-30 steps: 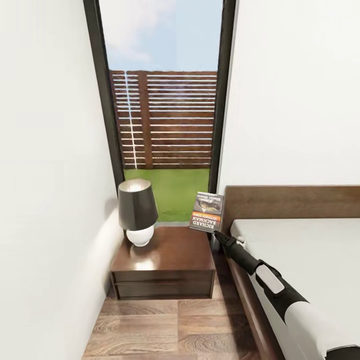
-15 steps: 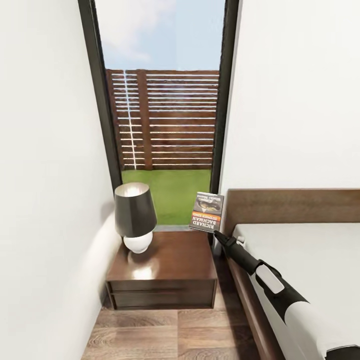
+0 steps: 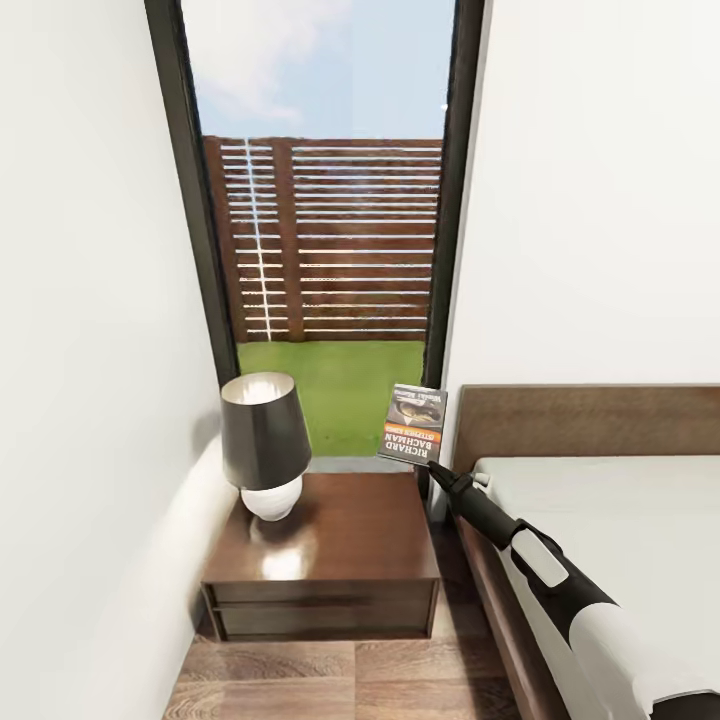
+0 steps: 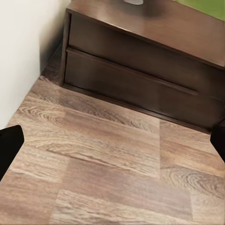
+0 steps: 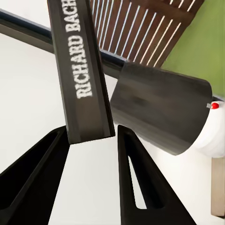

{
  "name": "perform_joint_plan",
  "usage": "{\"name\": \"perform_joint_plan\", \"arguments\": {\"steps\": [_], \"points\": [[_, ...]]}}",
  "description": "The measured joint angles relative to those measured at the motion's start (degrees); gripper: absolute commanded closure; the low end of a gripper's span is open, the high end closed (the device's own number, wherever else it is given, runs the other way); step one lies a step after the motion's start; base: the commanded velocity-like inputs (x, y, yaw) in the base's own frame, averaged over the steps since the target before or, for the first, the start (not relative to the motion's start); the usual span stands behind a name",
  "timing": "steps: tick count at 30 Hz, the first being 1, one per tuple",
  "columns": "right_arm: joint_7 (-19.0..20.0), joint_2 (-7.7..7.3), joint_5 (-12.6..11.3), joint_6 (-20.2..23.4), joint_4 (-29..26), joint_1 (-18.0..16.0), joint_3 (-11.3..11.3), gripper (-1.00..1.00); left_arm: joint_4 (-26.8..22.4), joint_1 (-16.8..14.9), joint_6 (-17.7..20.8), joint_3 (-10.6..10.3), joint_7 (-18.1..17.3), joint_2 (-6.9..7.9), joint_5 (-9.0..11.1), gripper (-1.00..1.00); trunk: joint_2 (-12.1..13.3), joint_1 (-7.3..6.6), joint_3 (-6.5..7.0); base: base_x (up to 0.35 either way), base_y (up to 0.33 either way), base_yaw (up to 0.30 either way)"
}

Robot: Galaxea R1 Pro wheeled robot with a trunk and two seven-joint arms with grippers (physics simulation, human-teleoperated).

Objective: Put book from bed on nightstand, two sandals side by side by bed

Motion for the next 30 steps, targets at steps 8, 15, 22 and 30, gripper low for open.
{"name": "perform_joint_plan", "arguments": {"steps": [8, 15, 22, 30], "points": [[0.0, 0.05, 0.1, 0.0, 0.0, 0.0, 0.2, 1.0, 0.0, 0.0, 0.0, 0.0, 0.0, 0.0, 0.0, -1.0, 0.0, 0.0, 0.0, 0.185, 0.0, 0.0], [0.0, 0.12, 0.1, 0.0, 0.0, 0.0, 0.1, 1.0, 0.0, 0.0, 0.0, 0.0, 0.0, 0.0, 0.0, -1.0, 0.0, 0.0, 0.0, 0.175, 0.0, 0.0], [0.0, 0.17, 0.1, 0.0, 0.0, 0.0, 0.1, 1.0, 0.0, 0.0, 0.1, 0.0, 0.0, 0.0, 0.0, -1.0, 0.0, 0.0, 0.0, 0.165, 0.0, 0.0], [0.0, 0.18, -0.1, 0.1, 0.0, 0.0, 0.0, 1.0, 0.0, 0.0, 0.1, 0.0, 0.0, 0.0, 0.0, -1.0, 0.0, 0.02, 0.0, 0.068, 0.0, 0.0]]}}
